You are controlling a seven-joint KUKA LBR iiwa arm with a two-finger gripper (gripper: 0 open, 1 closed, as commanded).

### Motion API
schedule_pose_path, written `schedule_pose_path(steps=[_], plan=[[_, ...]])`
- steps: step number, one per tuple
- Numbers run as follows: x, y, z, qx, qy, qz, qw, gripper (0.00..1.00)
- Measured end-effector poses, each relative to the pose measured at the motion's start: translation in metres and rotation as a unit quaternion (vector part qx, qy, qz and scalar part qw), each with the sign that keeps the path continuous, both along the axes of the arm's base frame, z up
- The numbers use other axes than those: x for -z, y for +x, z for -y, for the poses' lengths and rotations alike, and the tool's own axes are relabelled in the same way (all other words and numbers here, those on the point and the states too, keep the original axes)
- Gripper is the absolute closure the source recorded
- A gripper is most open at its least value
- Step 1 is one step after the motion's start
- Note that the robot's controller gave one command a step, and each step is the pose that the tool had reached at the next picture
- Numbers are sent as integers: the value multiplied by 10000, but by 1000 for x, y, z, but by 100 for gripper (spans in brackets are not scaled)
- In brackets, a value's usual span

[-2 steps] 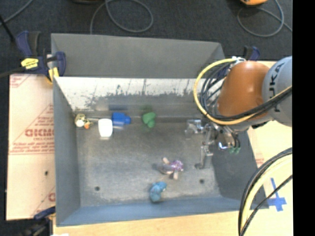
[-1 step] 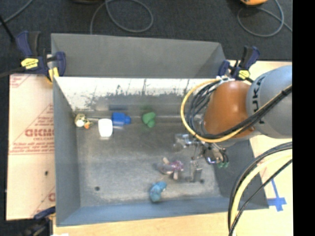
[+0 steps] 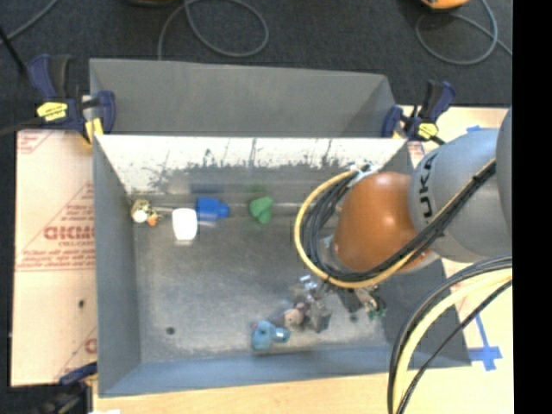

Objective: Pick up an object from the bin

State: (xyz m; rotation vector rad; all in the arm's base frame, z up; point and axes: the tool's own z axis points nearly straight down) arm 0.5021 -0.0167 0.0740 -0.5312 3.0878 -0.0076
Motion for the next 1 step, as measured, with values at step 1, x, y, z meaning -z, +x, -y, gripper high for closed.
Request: schedule_pose_path(steps=[1], plan=[[0, 0, 0, -3, -2, 0, 10000, 100]])
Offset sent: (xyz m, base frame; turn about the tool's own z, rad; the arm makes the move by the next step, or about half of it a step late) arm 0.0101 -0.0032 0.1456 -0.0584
